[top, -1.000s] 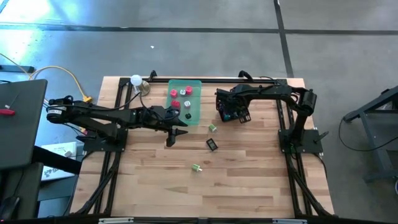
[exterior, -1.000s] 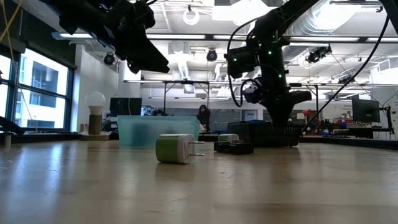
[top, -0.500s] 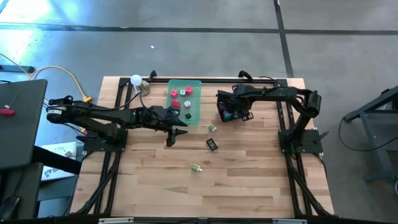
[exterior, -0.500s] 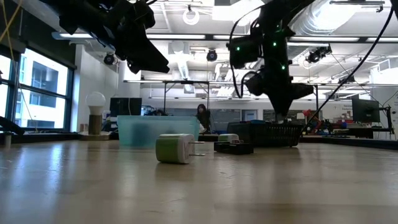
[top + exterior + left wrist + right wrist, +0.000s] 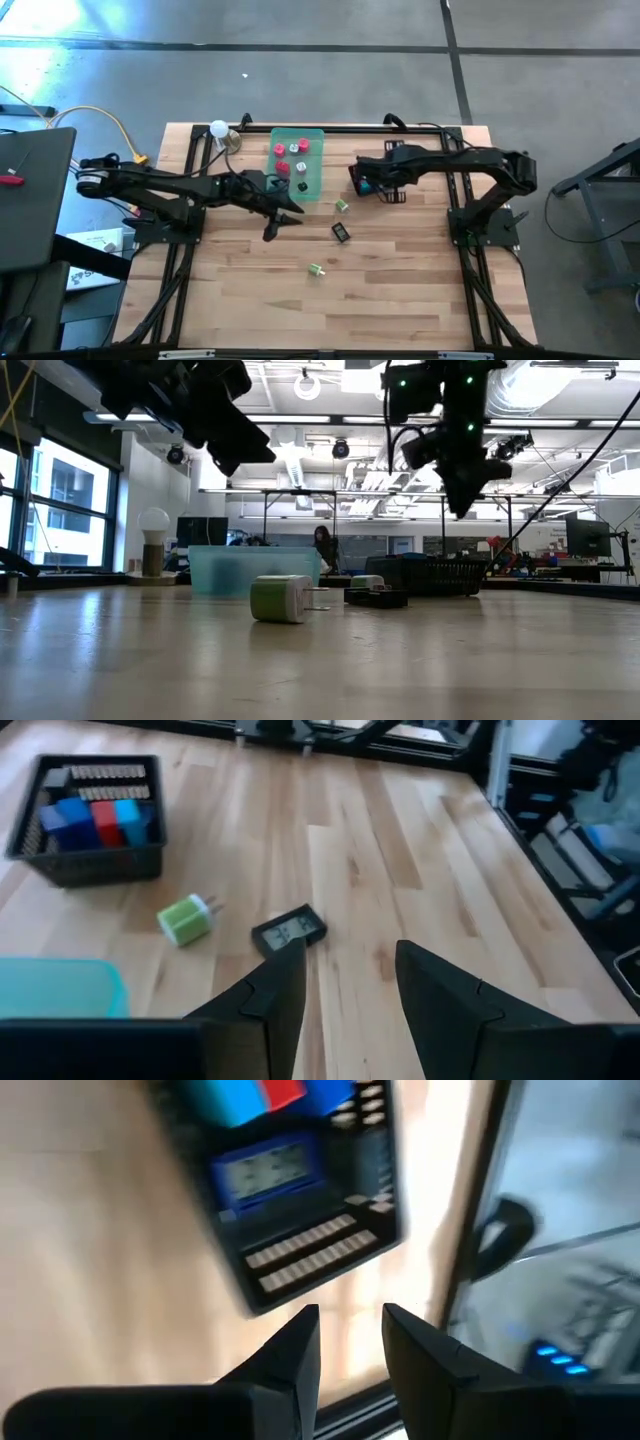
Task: Pick & Place Office items
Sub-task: Put the bottom green charger adapter into the green bin
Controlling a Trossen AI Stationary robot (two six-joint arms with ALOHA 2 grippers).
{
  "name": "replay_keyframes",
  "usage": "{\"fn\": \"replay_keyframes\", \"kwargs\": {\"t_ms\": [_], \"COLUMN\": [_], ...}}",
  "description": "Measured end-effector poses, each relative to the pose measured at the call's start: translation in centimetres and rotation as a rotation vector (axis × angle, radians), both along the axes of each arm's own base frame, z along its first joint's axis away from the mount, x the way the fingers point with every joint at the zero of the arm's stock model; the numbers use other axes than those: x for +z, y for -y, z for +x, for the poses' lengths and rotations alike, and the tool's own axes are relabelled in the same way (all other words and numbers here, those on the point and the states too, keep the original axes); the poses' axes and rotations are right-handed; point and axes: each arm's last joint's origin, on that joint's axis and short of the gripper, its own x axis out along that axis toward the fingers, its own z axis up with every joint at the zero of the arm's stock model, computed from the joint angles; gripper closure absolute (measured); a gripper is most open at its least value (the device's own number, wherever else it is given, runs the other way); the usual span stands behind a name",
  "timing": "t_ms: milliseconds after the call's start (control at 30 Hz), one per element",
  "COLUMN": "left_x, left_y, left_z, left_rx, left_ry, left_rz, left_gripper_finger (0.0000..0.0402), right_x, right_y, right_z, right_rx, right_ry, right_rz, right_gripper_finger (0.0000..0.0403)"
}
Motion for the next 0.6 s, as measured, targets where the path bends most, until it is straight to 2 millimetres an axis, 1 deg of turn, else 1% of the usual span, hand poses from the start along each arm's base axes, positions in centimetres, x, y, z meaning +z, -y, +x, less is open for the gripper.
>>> {"fn": "replay_keyframes", "kwargs": {"t_ms": [133,267,367,433,500,600], "left_x": [-0.3,-1.0,-1.4,-1.7,-1.9,-2.1], "left_y": [0.0,0.0,0.0,0.0,0.0,0.0], "left_z": [0.5,1.0,1.2,1.4,1.5,1.4], "left_rx": [-0.031,-0.044,-0.052,-0.057,-0.044,-0.031], "left_ry": [0.017,0.000,-0.013,-0.026,-0.041,-0.059], "left_rz": [0.016,0.043,0.060,0.051,0.009,-0.035], "left_gripper_finger": [0.0224,0.0173,0.0134,0.0114,0.0103,0.0099], "right_x": [0.4,0.3,0.1,-0.1,-0.3,-0.4], "right_y": [-1.3,-2.5,-3.7,-4.6,-5.7,-7.1], "right_z": [-0.7,-1.3,-1.4,-1.4,-1.3,-1.3], "right_rx": [-0.113,-0.249,-0.348,-0.357,-0.336,-0.311], "right_ry": [0.042,0.041,0.045,0.034,0.020,0.002], "right_rz": [0.101,0.255,0.410,0.510,0.574,0.587], "right_gripper_finger": [0.0306,0.0306,0.0306,0.0306,0.0306,0.0306]}}
